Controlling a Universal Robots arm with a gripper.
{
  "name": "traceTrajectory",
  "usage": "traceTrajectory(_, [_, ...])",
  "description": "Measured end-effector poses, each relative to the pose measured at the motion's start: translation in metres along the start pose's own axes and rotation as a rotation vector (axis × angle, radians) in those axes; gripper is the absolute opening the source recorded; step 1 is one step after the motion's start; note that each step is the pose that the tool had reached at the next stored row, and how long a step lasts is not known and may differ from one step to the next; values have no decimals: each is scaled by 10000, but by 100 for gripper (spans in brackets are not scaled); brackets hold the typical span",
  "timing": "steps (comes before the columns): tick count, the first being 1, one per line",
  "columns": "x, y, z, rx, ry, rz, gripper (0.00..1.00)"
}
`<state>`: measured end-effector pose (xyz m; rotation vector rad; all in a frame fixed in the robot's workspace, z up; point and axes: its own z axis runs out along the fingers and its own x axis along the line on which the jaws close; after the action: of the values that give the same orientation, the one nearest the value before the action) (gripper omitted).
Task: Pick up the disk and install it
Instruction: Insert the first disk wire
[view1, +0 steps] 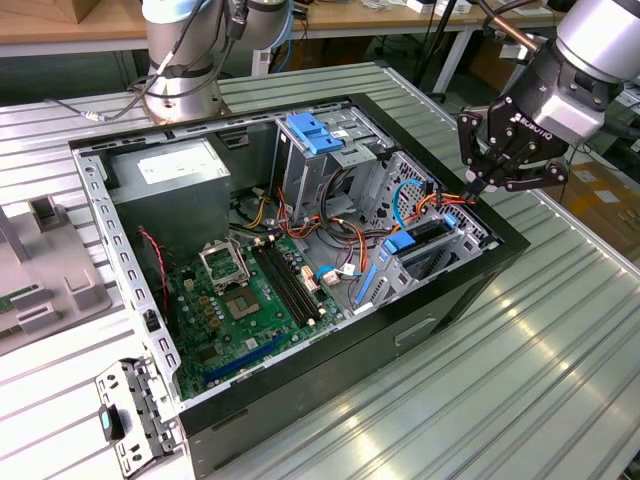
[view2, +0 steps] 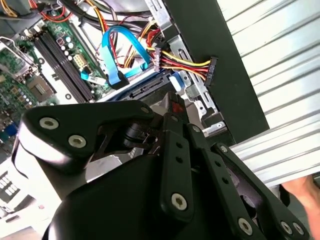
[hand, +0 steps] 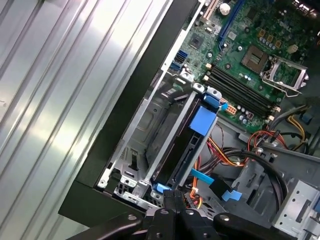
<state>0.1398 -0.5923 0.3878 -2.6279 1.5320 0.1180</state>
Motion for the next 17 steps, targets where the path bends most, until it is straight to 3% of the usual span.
traceTrajectory(14, [0,0,1,-161,-64,-1386,11])
traceTrajectory(17, [1,-1,1,-213,-84,-1835,11])
